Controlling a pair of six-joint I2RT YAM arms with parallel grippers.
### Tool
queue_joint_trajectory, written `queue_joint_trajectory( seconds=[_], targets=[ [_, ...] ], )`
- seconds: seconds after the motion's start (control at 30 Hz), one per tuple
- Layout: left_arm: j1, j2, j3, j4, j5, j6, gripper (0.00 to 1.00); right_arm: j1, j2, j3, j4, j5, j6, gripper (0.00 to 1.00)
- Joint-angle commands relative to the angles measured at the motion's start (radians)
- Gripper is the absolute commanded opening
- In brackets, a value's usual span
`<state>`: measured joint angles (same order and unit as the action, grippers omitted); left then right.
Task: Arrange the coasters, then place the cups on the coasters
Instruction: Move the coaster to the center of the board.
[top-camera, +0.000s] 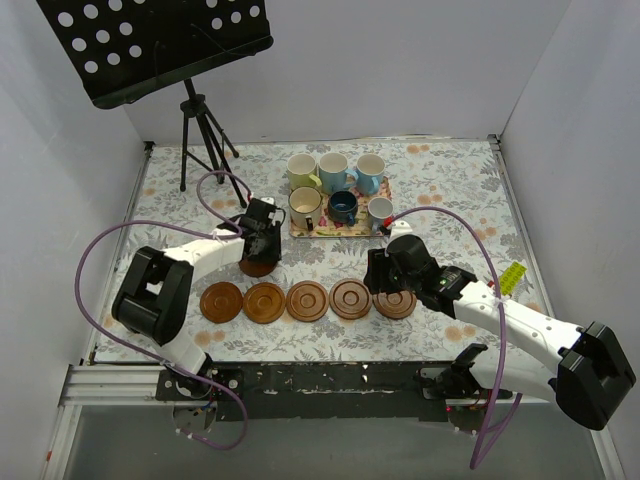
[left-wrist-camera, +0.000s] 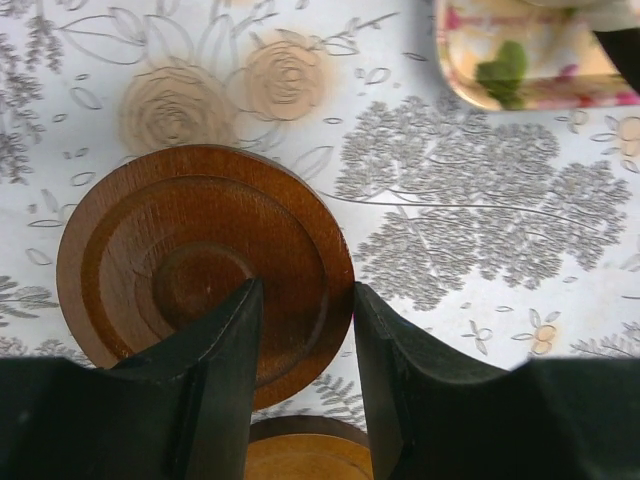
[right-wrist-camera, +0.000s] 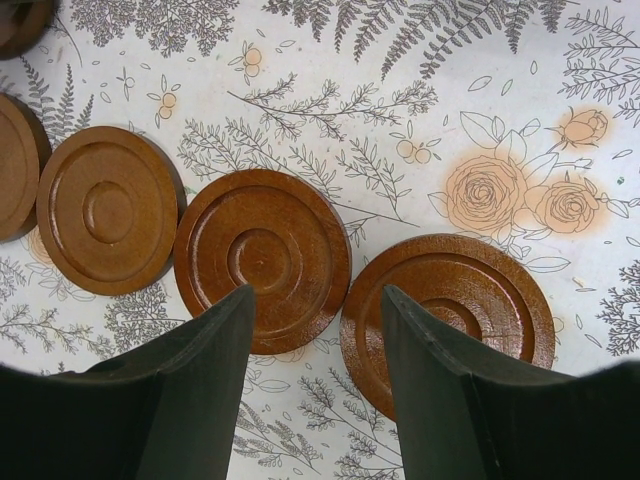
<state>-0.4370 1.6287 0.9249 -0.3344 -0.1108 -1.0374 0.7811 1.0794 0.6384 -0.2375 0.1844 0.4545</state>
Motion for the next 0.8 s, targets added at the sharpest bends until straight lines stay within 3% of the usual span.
queue_joint_trajectory(
  seconds=[0.0,0.77],
  targets=[
    [-0.048,-0.018,0.052,0.000,0.025,-0.030,0.10,0.004,-0.019,-0.006,-0.005,0.021,0.013,0.61],
    [-0.276,0.226,0.250,0.029,0.022,-0.151,0.12,0.007,-0.013,-0.017,-0.013,0.039,0.018,0.61]
  ],
)
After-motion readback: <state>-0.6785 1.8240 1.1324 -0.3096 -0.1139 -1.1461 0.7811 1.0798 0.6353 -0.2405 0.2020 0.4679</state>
